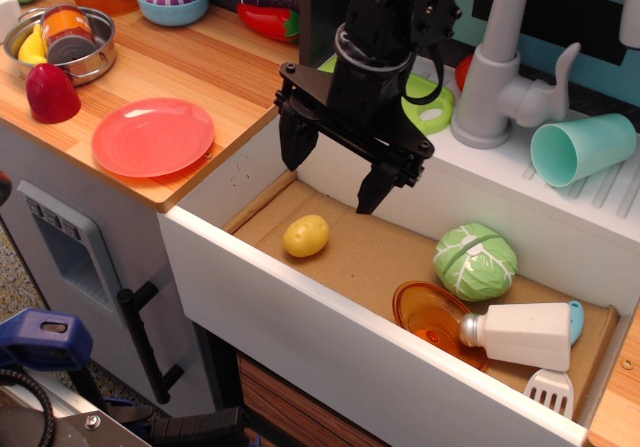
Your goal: Put potato on plate
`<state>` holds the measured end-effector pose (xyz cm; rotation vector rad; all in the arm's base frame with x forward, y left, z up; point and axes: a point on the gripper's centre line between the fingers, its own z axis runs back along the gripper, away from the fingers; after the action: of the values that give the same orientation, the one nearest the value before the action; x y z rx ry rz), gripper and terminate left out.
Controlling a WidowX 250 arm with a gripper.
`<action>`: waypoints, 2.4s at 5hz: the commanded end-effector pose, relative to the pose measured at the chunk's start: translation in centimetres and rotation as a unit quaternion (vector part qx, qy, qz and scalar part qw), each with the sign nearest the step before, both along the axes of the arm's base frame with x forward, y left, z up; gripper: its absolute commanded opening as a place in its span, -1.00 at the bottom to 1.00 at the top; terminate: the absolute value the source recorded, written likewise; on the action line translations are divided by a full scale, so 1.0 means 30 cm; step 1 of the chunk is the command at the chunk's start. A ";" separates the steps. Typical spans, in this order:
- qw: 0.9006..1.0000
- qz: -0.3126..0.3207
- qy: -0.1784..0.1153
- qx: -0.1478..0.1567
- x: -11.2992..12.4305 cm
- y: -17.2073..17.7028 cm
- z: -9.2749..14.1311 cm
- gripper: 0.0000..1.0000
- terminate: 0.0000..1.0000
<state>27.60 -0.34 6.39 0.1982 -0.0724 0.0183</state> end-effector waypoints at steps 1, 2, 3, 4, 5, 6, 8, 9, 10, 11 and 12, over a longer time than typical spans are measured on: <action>1.000 0.000 0.000 0.000 0.000 0.000 0.000 1.00 -1.00; 1.000 -0.019 0.002 0.000 0.045 0.106 -0.082 1.00 -1.00; 0.999 -0.038 -0.022 0.011 0.107 0.118 -0.145 1.00 -1.00; 0.998 -0.050 -0.033 0.010 0.125 0.151 -0.219 1.00 -1.00; 0.998 -0.055 -0.037 0.010 0.134 0.176 -0.263 1.00 -1.00; 0.998 -0.051 -0.048 0.007 0.128 0.199 -0.317 1.00 -1.00; 0.996 -0.054 -0.067 -0.015 0.141 0.221 -0.378 1.00 -1.00; 0.995 -0.052 -0.078 -0.032 0.162 0.215 -0.415 1.00 -1.00; 0.994 -0.053 -0.089 -0.042 0.181 0.213 -0.443 1.00 -1.00; 0.992 -0.057 -0.102 -0.051 0.194 0.214 -0.470 1.00 -1.00; 0.990 -0.051 -0.105 -0.078 0.200 0.223 -0.488 -1.00 -1.00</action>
<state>33.08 6.01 -8.73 0.0242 -0.2531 -0.0549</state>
